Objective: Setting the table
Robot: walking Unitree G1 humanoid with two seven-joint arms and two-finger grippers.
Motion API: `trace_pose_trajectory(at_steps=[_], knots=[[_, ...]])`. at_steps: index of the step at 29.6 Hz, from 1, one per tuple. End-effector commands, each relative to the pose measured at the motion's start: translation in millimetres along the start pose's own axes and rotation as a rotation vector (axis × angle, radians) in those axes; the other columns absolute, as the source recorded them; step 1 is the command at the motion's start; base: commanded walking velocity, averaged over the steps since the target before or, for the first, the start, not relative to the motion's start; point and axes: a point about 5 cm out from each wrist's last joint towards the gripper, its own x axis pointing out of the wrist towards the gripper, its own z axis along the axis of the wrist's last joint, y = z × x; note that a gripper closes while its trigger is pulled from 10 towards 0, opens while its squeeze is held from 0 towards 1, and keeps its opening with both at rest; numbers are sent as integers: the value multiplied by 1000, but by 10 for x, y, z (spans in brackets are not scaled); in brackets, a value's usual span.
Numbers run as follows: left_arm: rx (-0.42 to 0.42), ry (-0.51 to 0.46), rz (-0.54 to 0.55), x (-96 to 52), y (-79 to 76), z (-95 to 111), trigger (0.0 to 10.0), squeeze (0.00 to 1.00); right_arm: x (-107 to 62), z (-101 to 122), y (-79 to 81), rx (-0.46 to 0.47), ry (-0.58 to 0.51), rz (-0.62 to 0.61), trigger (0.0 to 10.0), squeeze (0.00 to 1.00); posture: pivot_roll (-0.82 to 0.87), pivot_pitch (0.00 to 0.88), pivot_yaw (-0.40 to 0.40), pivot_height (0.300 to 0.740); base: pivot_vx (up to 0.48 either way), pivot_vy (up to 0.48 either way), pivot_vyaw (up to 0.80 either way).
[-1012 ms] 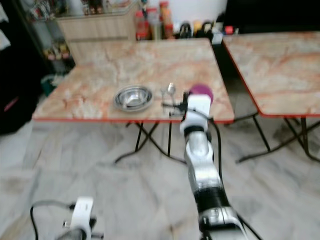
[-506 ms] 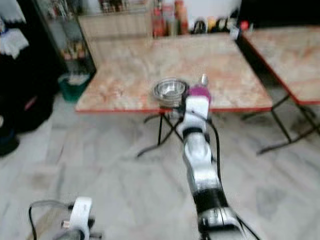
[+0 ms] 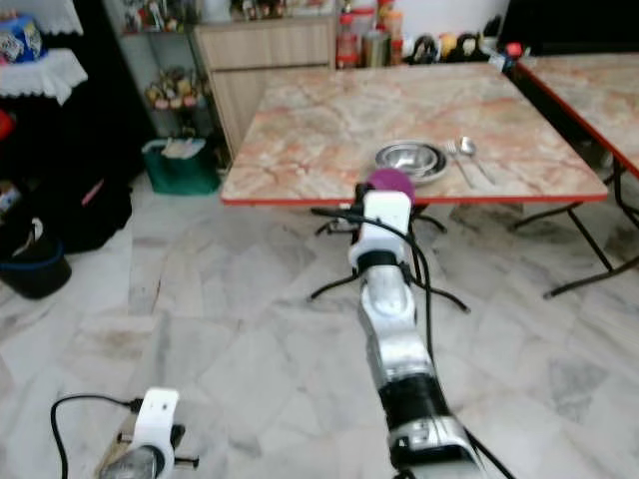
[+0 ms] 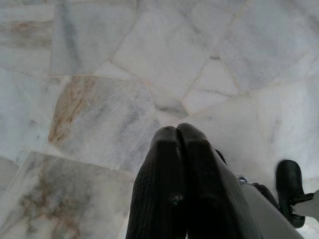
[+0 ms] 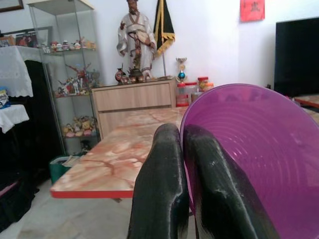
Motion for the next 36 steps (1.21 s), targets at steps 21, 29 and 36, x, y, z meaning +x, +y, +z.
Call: trace_pose_trajectory(at_steps=[21,29,36], knots=[[12,1,5,5,30,25,10000,0,1,61,36,-19,-36,25,10000,0,-87,0,71,740,271,0,117],[6,-2,10,10,35,42,10000,0,8,67,32,-14,-35,26,10000,0,-79,0,69,740,398,0,190],[0,-5,12,12,38,49,10000,0,5,53,31,3,-26,21,10000,0,-78,0,69,740,401,0,395]])
